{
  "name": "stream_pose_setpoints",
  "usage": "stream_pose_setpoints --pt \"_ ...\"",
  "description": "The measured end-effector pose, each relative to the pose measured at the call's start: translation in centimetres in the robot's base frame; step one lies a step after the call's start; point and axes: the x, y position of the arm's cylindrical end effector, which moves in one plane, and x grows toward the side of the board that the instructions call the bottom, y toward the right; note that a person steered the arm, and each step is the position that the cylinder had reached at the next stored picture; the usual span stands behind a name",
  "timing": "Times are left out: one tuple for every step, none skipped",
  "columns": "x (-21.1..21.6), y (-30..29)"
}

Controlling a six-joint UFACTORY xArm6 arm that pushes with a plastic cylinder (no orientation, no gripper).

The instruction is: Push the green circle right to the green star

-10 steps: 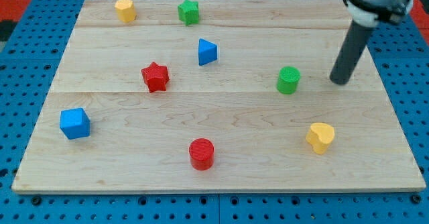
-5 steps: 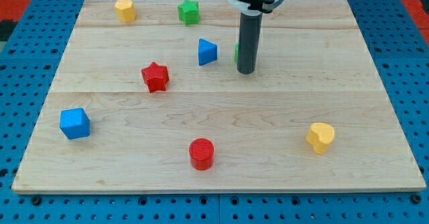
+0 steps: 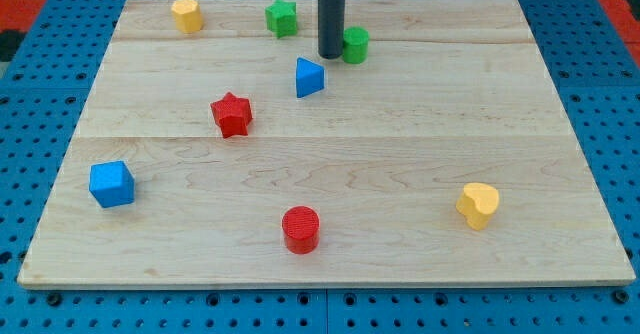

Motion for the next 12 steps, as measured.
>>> stream_pose_setpoints --pt "0.7 0.0" --pt "2.3 0.1" --pt "2.1 0.2" --pt "1.7 1.1" --pt "1.5 1.5" --pt "1.0 1.5" --pt "1.0 1.5" --pt "1.0 0.3" --pt "1.1 -0.2" --pt "3.5 0.0" --pt "3.1 0.1" --pt "1.5 1.5"
